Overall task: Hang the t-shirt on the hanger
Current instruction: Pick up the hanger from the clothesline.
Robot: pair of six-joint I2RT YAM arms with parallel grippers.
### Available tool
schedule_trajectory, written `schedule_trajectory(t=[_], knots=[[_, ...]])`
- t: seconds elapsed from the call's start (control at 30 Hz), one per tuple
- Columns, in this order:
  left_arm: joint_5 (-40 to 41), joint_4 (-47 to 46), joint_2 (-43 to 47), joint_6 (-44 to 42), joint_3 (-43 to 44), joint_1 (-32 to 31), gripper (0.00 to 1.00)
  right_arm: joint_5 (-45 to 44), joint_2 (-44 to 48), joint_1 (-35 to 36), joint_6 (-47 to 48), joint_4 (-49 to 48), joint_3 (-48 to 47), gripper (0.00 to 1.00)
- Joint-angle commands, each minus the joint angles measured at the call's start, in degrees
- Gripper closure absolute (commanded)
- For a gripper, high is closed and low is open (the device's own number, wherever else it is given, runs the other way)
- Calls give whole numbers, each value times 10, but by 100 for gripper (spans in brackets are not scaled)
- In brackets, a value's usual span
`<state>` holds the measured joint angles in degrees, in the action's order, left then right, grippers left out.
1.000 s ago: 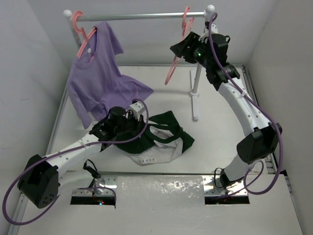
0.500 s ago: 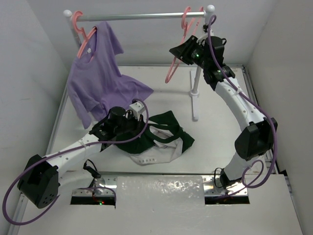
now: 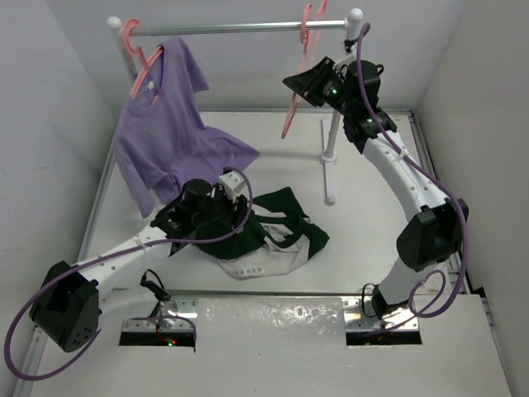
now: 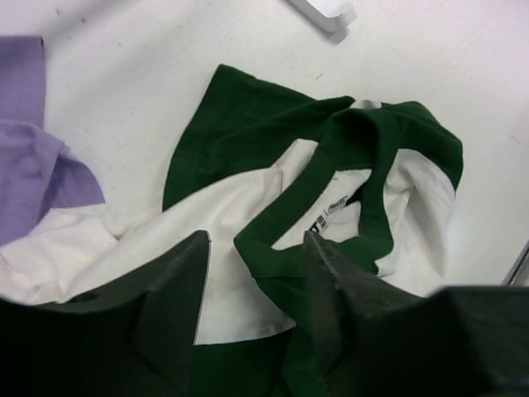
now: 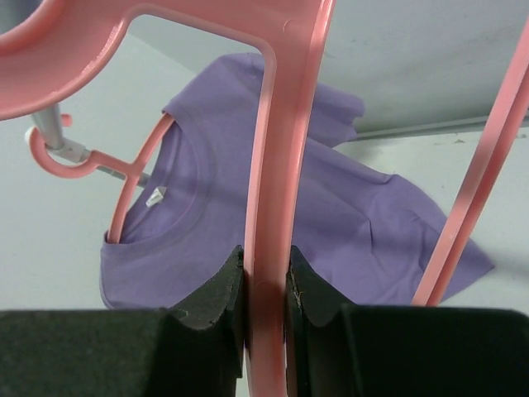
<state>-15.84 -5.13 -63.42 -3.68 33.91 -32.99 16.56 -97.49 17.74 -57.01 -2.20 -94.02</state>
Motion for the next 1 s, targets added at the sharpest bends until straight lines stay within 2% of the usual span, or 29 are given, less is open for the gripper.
schedule_trajectory(t=[0.0, 0.03, 0.17, 0.27, 0.3, 0.4, 0.53, 0.73, 0.97], knots=[[1, -39, 6, -46, 9, 6, 52, 10, 13, 5, -17, -68, -5, 100], [-2, -39, 7, -55, 13, 6, 48, 9, 15, 8, -17, -69, 5, 100], [-1, -34, 17, -126, 48, 6, 42, 6, 20, 35, -13, -83, 24, 100], [4, -43, 41, -157, 91, 6, 35, -7, 22, 76, 0, -92, 34, 100], [-1, -51, 56, -160, 112, 6, 27, -13, 25, 85, 8, -94, 37, 100], [-5, -87, 70, -154, 142, 6, 19, -33, 32, 104, 2, -107, 52, 100], [11, -114, 60, -125, 156, 6, 18, -71, 52, 121, -10, -142, 102, 100], [49, -125, 31, -153, 155, 5, 19, -107, 67, 143, -38, -185, 157, 100], [27, -101, 8, -153, 157, 5, 22, -139, 71, 171, -44, -207, 173, 100]])
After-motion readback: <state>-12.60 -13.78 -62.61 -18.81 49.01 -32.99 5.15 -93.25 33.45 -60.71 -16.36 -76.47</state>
